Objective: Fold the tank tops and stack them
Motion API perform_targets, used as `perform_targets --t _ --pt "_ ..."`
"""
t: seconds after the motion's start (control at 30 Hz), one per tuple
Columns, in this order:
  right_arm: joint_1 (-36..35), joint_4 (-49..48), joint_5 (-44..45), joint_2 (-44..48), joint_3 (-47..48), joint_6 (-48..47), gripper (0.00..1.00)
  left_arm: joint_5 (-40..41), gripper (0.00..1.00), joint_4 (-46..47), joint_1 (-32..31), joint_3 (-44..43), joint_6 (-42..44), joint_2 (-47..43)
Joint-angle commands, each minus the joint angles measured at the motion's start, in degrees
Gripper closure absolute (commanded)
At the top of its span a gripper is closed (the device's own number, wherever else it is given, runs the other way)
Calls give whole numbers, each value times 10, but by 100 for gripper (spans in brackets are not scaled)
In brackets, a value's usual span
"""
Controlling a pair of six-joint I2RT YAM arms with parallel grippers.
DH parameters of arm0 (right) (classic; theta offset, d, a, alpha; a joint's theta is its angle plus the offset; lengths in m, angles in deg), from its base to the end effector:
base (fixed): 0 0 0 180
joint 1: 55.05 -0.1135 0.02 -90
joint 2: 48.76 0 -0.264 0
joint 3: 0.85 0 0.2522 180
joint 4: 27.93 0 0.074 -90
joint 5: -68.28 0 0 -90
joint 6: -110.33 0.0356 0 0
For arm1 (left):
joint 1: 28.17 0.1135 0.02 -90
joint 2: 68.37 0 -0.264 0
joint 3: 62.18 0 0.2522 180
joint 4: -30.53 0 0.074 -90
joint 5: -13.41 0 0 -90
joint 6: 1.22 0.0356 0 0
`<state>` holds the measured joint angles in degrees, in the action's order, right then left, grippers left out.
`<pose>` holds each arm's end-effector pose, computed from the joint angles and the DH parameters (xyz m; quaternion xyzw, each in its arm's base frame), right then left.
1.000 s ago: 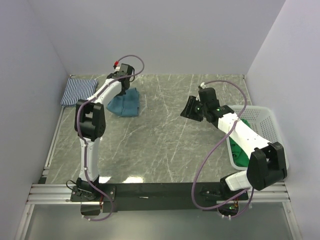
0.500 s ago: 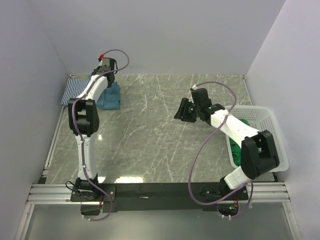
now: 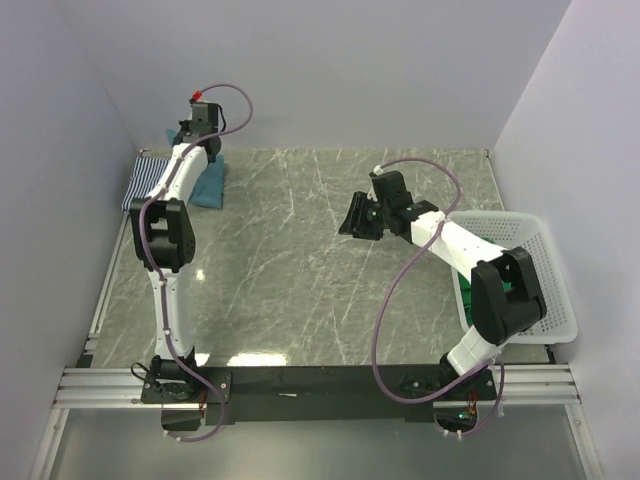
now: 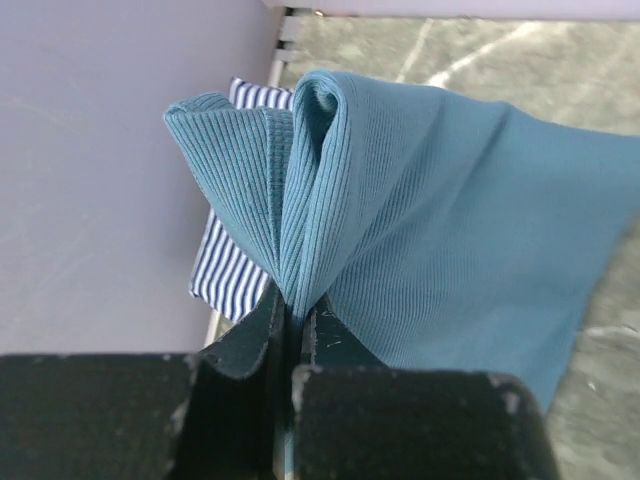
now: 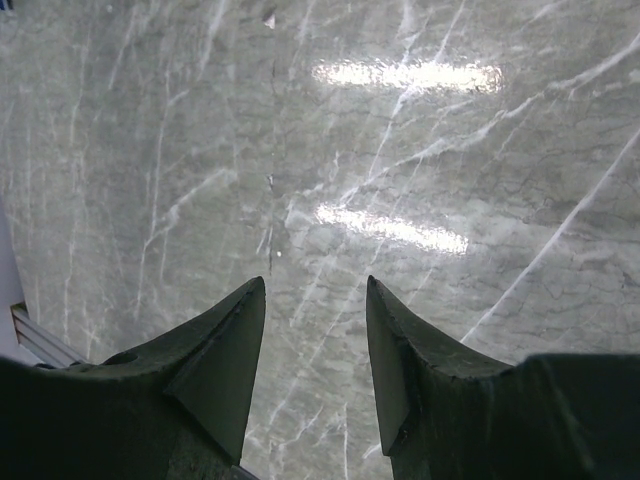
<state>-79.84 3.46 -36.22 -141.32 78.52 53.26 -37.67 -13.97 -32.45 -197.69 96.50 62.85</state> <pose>0.3182 0.1568 0.2436 0.0164 0.9162 0.2868 0.2792 0.5233 -0.0167 0.2653 -0.0501 0.8652 0.3140 0.3877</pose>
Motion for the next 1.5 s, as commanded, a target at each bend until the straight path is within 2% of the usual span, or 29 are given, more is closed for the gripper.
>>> perform_targets --t 0.0,0.73,1.1,1.4,1.47 --pt "-3 -9 -5 -3 23 -10 48 6 100 28 14 -35 24 -14" --pt "-8 -8 0 -19 30 -18 48 -69 100 51 65 -25 27 -60" --pt "-9 -8 0 -24 30 -20 48 -71 100 62 72 -9 33 -78" --pt "-14 -8 2 -39 35 -23 48 -77 100 68 88 -2 23 -55" --pt "-15 -5 3 -41 37 -24 48 -72 97 68 90 -2 20 -44"
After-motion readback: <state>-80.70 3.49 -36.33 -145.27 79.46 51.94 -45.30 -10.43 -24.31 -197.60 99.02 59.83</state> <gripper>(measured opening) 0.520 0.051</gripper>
